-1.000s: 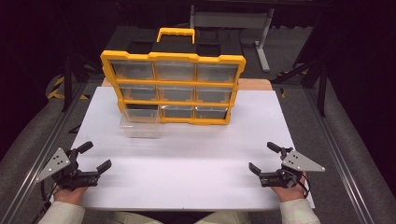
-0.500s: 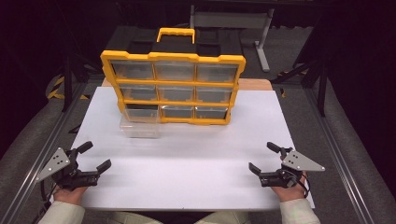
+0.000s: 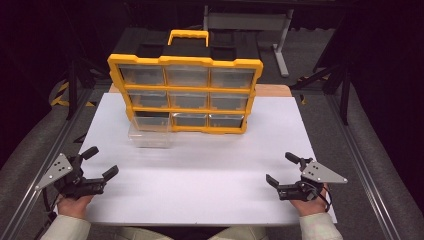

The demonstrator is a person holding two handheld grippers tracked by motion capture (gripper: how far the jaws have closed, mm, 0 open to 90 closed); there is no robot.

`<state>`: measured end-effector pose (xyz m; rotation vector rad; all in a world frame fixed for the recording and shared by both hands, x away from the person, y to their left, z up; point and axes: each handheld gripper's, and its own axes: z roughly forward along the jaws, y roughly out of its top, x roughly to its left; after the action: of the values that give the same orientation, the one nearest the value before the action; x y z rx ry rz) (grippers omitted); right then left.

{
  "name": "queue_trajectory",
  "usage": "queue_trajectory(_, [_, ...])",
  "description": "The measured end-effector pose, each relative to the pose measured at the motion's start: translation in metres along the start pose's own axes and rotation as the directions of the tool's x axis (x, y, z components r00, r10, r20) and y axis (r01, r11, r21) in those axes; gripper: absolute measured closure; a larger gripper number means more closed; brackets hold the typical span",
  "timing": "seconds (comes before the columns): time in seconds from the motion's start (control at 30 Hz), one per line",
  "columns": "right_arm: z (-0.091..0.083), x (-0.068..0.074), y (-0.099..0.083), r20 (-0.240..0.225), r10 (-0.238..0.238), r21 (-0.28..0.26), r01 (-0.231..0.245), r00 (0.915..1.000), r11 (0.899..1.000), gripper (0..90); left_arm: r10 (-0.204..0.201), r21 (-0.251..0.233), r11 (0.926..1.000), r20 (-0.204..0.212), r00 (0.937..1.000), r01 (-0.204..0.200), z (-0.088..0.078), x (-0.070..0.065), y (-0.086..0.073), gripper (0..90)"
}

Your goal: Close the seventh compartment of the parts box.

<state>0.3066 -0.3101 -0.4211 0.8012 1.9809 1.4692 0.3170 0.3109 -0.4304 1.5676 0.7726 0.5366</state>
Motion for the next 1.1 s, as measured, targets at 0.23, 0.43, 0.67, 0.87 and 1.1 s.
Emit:
queue_trajectory(0.23, [0.001,-0.001,0.0,-0.003,0.003,0.0,-0.003,1.0,1.0,1.3,0.003,-0.017,0.9998,0.005,1.0,-0.003,0.003,0.003,0.013,0.5])
queue_trajectory(0.43, [0.001,-0.001,-0.001,-0.003,0.004,0.001,-0.004,1.0,1.0,1.3,0.003,-0.018,0.9998,0.011,0.9999,-0.003,0.006,0.005,0.019,0.8])
queue_trajectory(0.67, [0.001,-0.001,-0.001,-0.006,0.009,0.006,-0.009,0.9999,1.0,1.3,-0.01,-0.011,0.9999,0.043,0.999,0.011,0.017,0.004,0.025,1.8])
queue_trajectory(0.87, [0.001,-0.001,-0.001,-0.007,0.009,0.007,-0.009,0.9999,1.0,1.3,-0.022,-0.008,0.9997,0.076,0.9969,0.022,0.031,0.003,0.03,2.1])
queue_trajectory(1.1, [0.001,-0.001,-0.001,-0.009,0.011,0.003,-0.011,0.9999,1.0,1.3,-0.019,0.008,0.9998,0.112,0.9935,0.018,0.051,0.0,0.036,2.4])
